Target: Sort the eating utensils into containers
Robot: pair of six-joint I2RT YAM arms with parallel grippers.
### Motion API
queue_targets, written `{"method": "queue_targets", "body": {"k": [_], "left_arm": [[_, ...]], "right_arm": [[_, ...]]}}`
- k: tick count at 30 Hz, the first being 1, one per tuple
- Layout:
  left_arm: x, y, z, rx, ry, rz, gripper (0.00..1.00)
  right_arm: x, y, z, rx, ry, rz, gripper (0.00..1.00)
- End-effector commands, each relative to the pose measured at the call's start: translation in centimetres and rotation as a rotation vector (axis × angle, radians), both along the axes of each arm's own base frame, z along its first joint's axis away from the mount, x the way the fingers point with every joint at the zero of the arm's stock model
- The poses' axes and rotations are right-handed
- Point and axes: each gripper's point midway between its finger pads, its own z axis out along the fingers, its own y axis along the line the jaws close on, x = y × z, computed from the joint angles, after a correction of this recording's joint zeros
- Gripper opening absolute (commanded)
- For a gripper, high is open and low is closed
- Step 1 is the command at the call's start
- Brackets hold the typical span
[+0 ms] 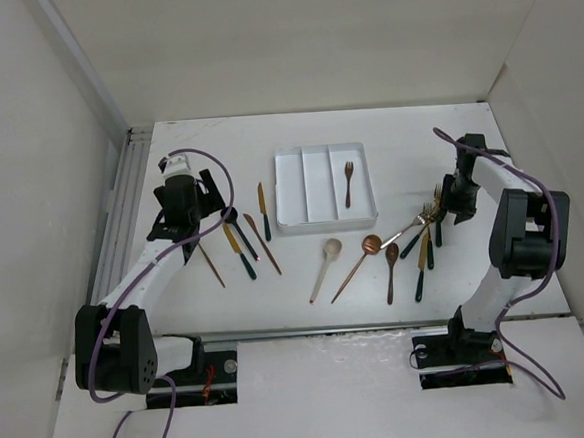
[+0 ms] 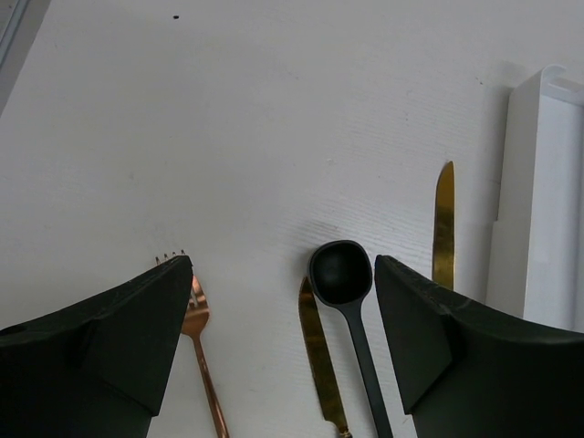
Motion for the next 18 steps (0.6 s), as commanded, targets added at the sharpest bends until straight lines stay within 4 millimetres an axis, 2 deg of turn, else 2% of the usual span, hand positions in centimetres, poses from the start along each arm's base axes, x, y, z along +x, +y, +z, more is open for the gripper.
{"method": "queue_targets", "body": {"k": [1, 5, 8, 10, 13, 14, 16, 18], "left_arm": [[0.0, -0.1, 1.1, -0.010, -0.051, -0.006, 0.78], [-0.2, -0.1, 0.9, -0.010, -0.049, -0.006, 0.78], [-0.4, 0.1, 0.5, -0.004, -0.041, 0.002, 0.78], [-0.4, 0.1, 0.5, -0.004, -0.041, 0.002, 0.78], [-0.5, 0.1, 0.8, -0.005, -0.050, 0.002, 0.79], [-0.5, 0.1, 0.8, -0.005, -0.050, 0.002, 0.79], [-0.5, 0.1, 0.8, -0.005, -0.050, 0.002, 0.79], [-0.6, 0.3, 0.5, 0.000, -0.042, 0.010, 0.79]], "right_arm": [[0.3, 1.0, -1.6, 0.065, 0.019, 0.039, 0.45], [-0.1, 0.7, -3.0, 0.052, 0.069, 0.033, 0.45], [0.0, 0.5, -3.3, 0.043, 0.070, 0.022, 0.45], [0.5, 0.2, -3.1, 0.028, 0.053, 0.009, 0.41], [0.7, -0.6, -3.0, -0.011, 0.057, 0.001, 0.28], [0.7, -0.7, -3.0, -0.021, 0.059, -0.001, 0.14], [0.9, -1.6, -2.8, -0.069, 0.058, -0.010, 0.00], [0.8, -2.4, -2.3, -0.116, 0.053, -0.031, 0.00]]}}
